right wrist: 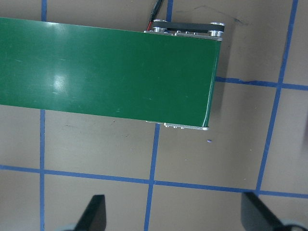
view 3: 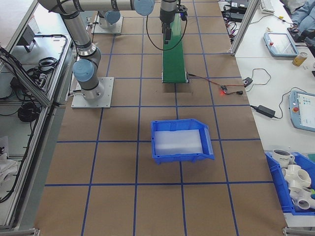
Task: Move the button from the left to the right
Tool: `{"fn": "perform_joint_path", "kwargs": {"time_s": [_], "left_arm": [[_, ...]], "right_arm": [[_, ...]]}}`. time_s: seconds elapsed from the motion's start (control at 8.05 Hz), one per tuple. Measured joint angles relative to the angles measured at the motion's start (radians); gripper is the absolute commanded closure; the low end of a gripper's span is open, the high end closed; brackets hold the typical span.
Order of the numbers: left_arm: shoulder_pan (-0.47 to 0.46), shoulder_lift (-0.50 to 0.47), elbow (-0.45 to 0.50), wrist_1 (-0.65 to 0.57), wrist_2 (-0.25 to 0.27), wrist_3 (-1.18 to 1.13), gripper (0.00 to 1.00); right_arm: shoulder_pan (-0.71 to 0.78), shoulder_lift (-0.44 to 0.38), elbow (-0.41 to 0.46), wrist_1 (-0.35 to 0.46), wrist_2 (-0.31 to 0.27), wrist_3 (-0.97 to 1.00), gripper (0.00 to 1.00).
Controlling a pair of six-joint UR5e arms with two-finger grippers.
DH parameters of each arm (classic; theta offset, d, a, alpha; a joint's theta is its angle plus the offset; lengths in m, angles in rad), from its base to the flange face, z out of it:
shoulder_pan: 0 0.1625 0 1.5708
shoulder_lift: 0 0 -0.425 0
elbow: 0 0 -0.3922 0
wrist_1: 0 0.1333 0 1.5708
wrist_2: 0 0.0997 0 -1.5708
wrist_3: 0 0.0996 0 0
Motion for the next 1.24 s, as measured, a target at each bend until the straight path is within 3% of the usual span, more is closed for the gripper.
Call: {"fn": "perform_joint_path", "kwargs": {"time_s": [0.5, 0.87, 1.24], "left_arm": [[-0.187, 0.005, -0.054, 0.009, -0.001, -0.236, 1.0], [-0.214, -0.005, -0.18, 0.11, -0.001, -0.263, 1.0], [-0.214, -0.035, -0.241, 0.136, -0.002, -0.267, 1.0]], "right_arm": [[0.0, 0.0, -0.001, 0.001, 0.0, 0.0, 0.0], [-0.001, 0.0, -0.001, 0.001, 0.0, 0.0, 0.0], [-0.001, 0.001, -0.001, 0.0, -0.001, -0.001, 0.0]]}}
